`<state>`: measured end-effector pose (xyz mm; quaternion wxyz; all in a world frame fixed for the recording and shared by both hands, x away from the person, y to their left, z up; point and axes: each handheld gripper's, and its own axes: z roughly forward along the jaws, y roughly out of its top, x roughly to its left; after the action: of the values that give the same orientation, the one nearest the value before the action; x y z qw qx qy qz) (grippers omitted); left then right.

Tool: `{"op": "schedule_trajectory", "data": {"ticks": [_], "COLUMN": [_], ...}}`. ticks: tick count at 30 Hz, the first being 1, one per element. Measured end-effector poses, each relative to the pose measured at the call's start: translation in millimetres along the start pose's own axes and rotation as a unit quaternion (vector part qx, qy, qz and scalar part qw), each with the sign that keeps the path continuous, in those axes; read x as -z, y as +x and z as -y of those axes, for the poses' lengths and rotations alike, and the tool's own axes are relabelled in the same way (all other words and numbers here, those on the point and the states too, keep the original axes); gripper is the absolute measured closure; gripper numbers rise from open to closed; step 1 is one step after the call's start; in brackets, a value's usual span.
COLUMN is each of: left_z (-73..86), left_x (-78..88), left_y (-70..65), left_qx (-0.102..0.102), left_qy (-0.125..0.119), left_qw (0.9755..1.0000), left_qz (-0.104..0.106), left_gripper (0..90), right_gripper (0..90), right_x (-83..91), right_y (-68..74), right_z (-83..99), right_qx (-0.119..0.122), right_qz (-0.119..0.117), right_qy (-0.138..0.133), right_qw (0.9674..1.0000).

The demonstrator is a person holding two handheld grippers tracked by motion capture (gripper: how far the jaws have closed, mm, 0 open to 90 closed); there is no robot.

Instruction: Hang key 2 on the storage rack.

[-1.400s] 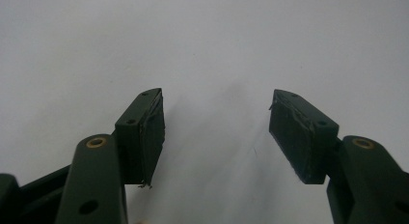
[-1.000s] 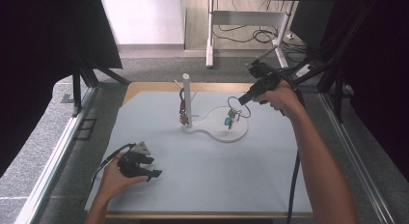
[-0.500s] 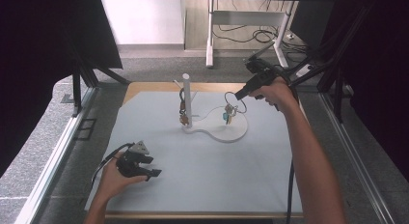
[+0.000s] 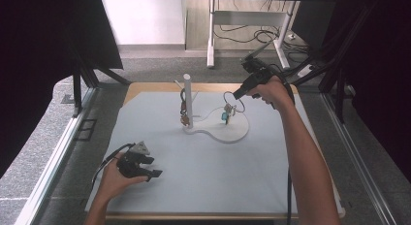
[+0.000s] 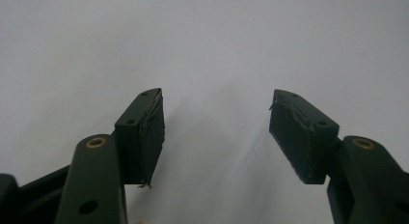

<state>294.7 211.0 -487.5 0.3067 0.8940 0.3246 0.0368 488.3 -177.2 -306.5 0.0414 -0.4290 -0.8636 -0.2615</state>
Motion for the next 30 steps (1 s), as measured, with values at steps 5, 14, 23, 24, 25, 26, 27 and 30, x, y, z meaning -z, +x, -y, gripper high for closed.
{"op": "schedule_trajectory", "data": {"ticks": [5,14,23,24,25,26,27,30], "left_z": [0.3,0.5,0.5,0.7,0.8,0.9,0.8,0.3], "left_x": [0.9,2.6,2.4,2.5,2.6,2.6,2.5,1.2], "left_y": [-0.1,0.2,0.3,0.3,0.1,0.2,0.2,-0.1], "left_qx": [0.004,0.000,-0.002,-0.001,0.002,0.002,0.002,0.001], "left_qy": [-0.002,-0.002,-0.002,-0.004,-0.005,-0.005,-0.005,-0.005], "left_qw": [1.0000,1.0000,1.0000,1.0000,1.0000,1.0000,1.0000,0.9999], "left_qz": [0.002,0.002,0.003,0.003,0.005,0.005,0.005,0.009], "left_gripper": [37.5,37.5,37.6,37.5,37.5,37.6,37.6,37.6], "right_gripper": [87.4,87.4,87.4,87.4,87.4,87.4,87.4,87.4], "right_x": [-1.3,-6.4,-11.8,-12.3,-12.9,-13.4,-14.3,-16.0], "right_y": [1.8,8.7,9.3,8.9,8.7,8.6,8.2,8.3], "right_z": [-6.6,-19.8,-28.7,-29.4,-30.1,-30.9,-32.2,-36.0], "right_qx": [0.003,0.009,0.006,0.005,0.005,0.002,0.002,0.001], "right_qz": [0.006,0.011,0.013,0.012,0.012,0.012,0.013,0.017], "right_qy": [0.002,0.004,0.006,0.005,0.004,0.004,0.001,0.002], "right_qw": [1.0000,0.9999,0.9999,0.9999,0.9999,0.9999,0.9999,0.9999]}}
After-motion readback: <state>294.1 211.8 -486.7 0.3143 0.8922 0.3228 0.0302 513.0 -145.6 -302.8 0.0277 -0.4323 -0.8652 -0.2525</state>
